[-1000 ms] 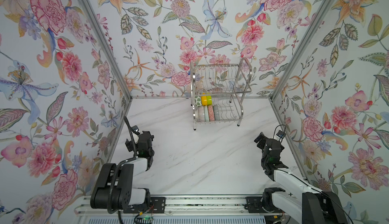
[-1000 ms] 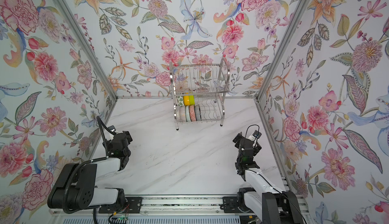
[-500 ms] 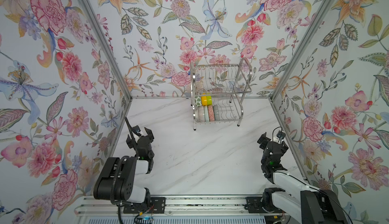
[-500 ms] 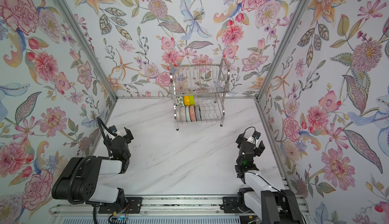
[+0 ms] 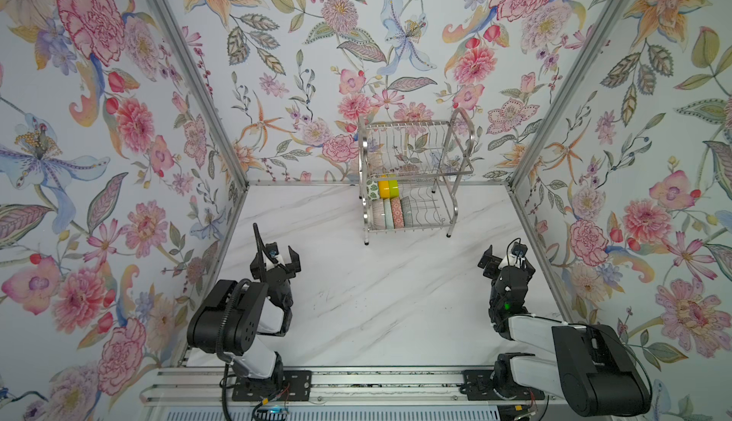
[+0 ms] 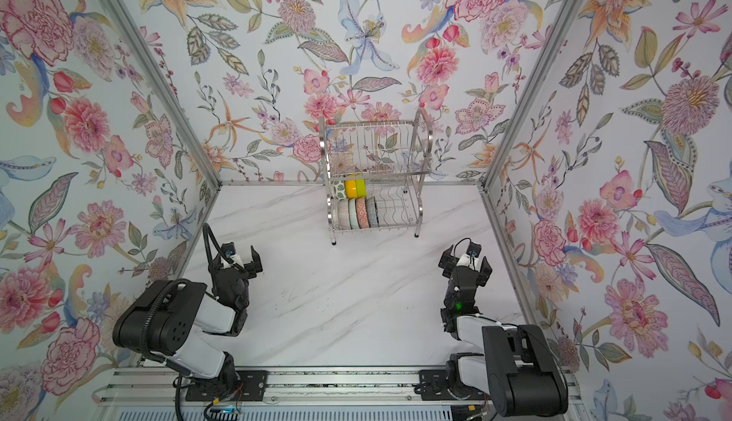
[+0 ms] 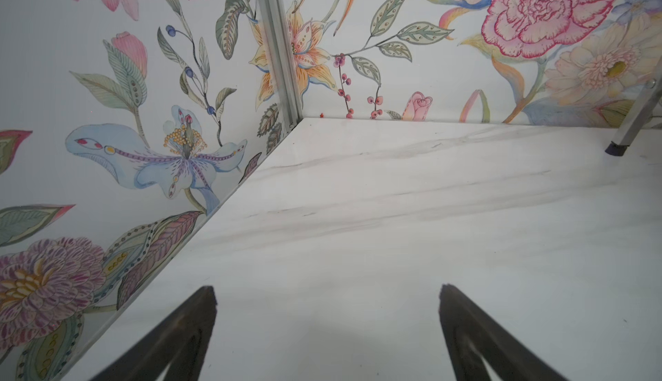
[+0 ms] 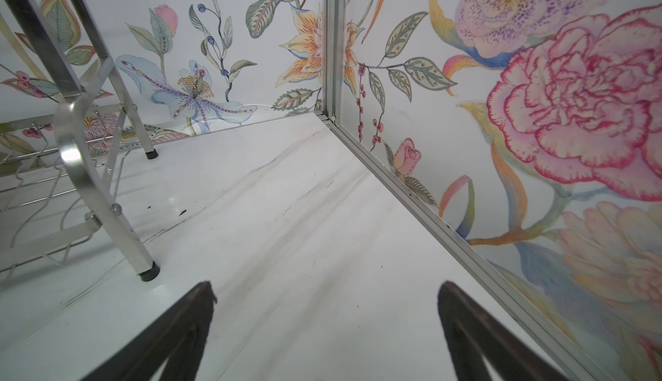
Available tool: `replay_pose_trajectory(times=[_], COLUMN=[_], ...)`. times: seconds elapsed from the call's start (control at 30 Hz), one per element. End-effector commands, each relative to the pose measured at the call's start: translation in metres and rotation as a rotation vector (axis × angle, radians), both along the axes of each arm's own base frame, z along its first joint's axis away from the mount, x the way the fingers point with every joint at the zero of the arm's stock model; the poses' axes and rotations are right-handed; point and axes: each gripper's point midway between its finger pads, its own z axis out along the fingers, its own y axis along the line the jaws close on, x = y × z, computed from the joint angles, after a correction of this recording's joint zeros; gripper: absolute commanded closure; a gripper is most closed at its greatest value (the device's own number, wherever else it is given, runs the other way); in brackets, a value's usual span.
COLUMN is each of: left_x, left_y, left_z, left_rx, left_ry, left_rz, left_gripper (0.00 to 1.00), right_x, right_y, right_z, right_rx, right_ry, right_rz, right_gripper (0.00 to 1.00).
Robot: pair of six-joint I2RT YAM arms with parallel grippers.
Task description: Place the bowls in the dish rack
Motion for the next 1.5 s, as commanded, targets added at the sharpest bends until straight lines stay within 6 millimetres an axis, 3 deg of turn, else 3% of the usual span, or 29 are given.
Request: replay_pose_trajectory(times=[0.0,0.13,0.4,0.5,0.7,0.83,0.9,1.47], left_x=[0.008,0.009,0.008,0.008,0.008,0.008,0.008,0.008], left_y=[0.0,0.001,0.002,0.001,0.001,0.002,0.001,0.002], left_z=[0.0,0.002,0.002,0.001,0.001,0.001,0.001,0.001], left_rx=[0.002,0.006,0.005,0.005,0.004,0.006,0.005,0.005], left_ry=[0.026,0.017,0.018,0.018,0.019,0.019,0.019,0.02], left_rz=[-0.008,-0.004,-0.001,-0.002,-0.003,-0.002,-0.003,-0.001], left_gripper=[0.01,0.01,0.01,0.01,0.01,0.01,0.01,0.01], right_x=[0.002,-0.006,0.002,0.003,0.005,0.025,0.04,0.038], right_y=[0.021,0.042,0.046,0.041,0.007,-0.002,-0.019,-0.019], right_z=[0.008,0.008,0.003,0.002,0.001,-0.012,-0.025,-0.029], right_rx=[-0.056,-0.14,-0.202,-0.189,-0.088,0.0,0.062,0.07], right_ry=[-0.053,-0.097,-0.085,-0.085,-0.098,0.004,0.021,0.051], right_rz=[0.102,0.185,0.15,0.127,-0.001,0.03,0.01,0.004], right_gripper=[0.02,0.01,0.01,0.01,0.01,0.02,0.02,0.02])
